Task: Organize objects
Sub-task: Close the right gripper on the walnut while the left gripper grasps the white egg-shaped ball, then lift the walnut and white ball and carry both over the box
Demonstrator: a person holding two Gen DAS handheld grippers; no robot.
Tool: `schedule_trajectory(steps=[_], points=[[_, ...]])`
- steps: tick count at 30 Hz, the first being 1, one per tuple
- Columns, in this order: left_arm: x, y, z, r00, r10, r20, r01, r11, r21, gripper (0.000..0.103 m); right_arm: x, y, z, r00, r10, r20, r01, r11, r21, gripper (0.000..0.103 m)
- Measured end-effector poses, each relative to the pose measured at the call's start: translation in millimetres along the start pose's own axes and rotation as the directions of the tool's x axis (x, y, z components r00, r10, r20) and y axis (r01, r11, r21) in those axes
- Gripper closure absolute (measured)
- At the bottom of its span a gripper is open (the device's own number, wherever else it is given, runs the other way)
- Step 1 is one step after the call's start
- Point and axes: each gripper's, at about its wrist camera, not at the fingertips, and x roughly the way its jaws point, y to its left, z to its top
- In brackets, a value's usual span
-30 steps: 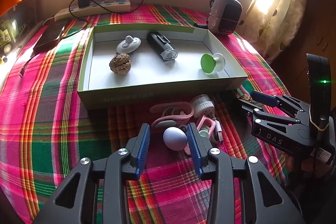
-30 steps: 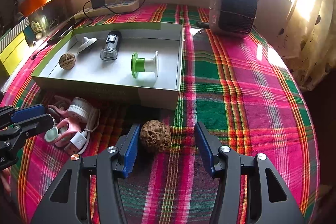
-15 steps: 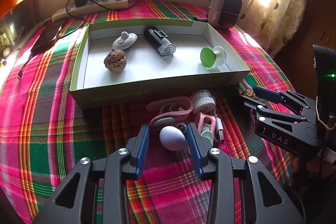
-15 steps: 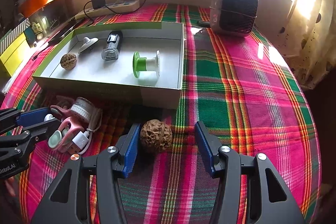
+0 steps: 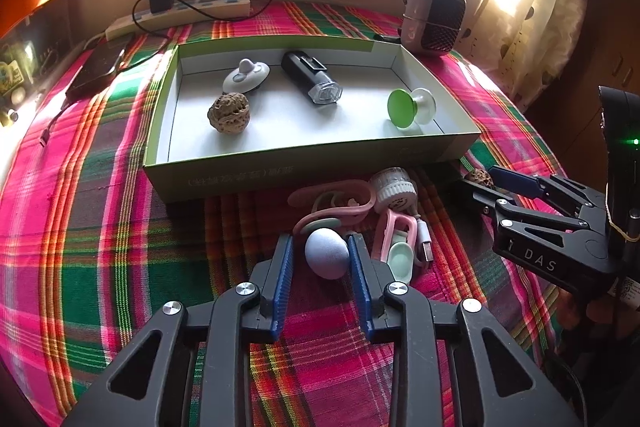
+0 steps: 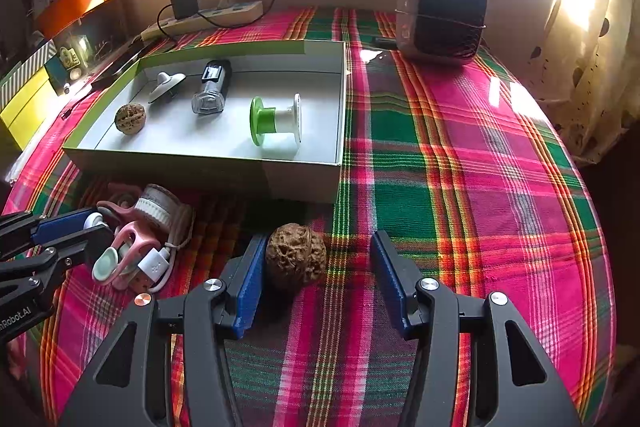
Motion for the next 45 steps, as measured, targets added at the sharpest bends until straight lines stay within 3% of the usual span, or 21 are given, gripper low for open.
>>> schedule_trajectory(steps=[5,12,45], points=[[-0.4,3.0,-0.8,1.000,-0.003,0.004,0.003,1.000,-0.018,0.083,-0.7,-0.4,-1.0,1.000,0.007,0.001,-0.007,1.000,0.004,0.053],[-0.6,3.0,-1.1,1.000,-0.001,0.005,0.002,1.000,-0.017,0.083,-2.5,1.3,-1.6,1.000,0.022,0.008,-0.021,1.000,-0.010,0.074],[-3.2,2.1,-3.0,1.000,0.014,0.007,-0.014,1.000,-0.012,0.083,-4.3,-2.8,-3.2,0.999,0.035,0.009,-0.035,0.999,0.007,0.074]])
